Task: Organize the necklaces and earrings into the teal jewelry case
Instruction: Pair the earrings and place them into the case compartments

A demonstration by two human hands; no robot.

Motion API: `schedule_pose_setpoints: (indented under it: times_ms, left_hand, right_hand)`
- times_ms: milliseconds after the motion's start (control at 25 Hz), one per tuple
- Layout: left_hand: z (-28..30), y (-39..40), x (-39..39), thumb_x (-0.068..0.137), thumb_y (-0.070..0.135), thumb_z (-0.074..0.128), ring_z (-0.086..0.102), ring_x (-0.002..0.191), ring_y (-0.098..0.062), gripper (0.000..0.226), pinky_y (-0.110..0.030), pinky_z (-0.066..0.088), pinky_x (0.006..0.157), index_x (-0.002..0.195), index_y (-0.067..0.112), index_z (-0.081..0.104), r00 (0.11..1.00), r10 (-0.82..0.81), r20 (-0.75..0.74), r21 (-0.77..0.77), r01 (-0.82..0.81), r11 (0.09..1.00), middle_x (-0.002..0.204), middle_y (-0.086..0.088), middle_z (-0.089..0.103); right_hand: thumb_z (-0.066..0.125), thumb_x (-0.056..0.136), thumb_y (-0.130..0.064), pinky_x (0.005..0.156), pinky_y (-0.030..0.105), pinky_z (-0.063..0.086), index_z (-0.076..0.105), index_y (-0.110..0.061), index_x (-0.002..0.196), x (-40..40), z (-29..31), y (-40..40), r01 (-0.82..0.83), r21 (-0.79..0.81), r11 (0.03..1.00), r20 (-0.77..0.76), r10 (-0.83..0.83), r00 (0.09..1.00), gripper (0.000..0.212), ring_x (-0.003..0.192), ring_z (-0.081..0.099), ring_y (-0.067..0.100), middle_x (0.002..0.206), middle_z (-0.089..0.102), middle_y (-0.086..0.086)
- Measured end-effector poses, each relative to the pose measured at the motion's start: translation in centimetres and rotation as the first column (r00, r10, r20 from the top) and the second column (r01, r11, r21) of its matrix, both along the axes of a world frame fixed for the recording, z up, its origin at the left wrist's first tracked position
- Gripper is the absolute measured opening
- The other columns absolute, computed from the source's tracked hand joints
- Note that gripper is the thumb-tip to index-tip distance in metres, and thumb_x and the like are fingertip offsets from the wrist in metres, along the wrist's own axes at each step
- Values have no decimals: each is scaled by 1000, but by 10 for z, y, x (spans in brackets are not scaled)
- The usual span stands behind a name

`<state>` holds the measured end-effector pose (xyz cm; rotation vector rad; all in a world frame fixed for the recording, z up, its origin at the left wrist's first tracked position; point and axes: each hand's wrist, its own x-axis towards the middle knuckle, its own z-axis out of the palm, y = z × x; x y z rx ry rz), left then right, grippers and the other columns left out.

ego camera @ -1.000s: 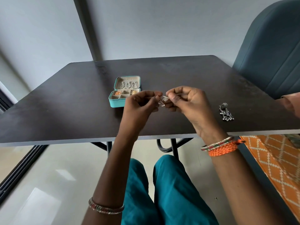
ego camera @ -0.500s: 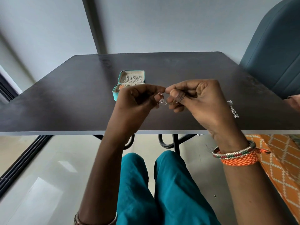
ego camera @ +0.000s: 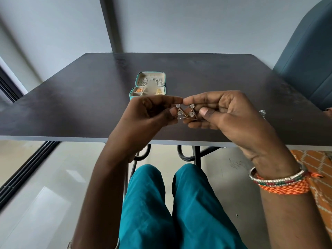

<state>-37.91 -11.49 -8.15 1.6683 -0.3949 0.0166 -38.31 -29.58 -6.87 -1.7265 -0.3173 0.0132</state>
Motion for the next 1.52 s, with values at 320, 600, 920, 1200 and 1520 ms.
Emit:
schedule_pose_setpoints:
  times_ms: [320, 600, 920, 1200, 1520]
  left_hand:
    - [-11, 22, 15, 84, 6, 64, 69, 93, -11, 26, -16, 53, 76, 110, 9, 67, 980, 191, 51, 23, -192, 981, 103, -7, 72]
    - [-11, 62, 61, 86, 1, 62, 67, 77, -11, 17, -25, 58, 75, 95, 14, 69, 948, 310, 67, 55, -314, 948, 90, -14, 72]
    - [-16, 77, 116, 80, 15, 70, 50, 50, 8, 12, -11, 33, 49, 79, 27, 72, 894, 364, 259, 490, -447, 749, 73, 9, 71]
    - [-21, 73, 127, 75, 17, 70, 64, 84, -12, 15, -35, 53, 75, 80, 30, 74, 912, 360, 195, 664, -393, 636, 78, 11, 69]
    - [-38, 78, 126, 83, 17, 70, 53, 61, -3, 15, -15, 40, 54, 93, 27, 67, 921, 375, 109, 515, -375, 771, 78, 4, 58]
  right_hand:
    - [56, 88, 7, 70, 24, 59, 68, -6, 107, 29, -7, 33, -38, -55, 998, 18, 39, 999, 25, 80, 73, 17, 86, 70, 3]
    - [59, 85, 11, 68, 17, 57, 68, 2, 104, 83, -7, 76, -84, -44, 995, -25, 83, 996, 23, 68, 69, 8, 89, 70, 7]
    - [76, 77, -7, 78, 30, 55, 66, -25, 75, 143, -26, 101, 102, -219, 970, 129, -74, 989, 20, 73, 69, 7, 77, 75, 2]
    - [80, 72, -9, 76, 48, 58, 69, -31, 65, 151, -46, 102, 122, -231, 965, 100, -101, 990, 25, 67, 67, 13, 70, 72, -5]
    - [78, 72, -4, 67, 40, 59, 63, -25, 63, 154, -39, 104, 126, -308, 943, 129, -89, 988, 27, 54, 58, 8, 57, 64, -5]
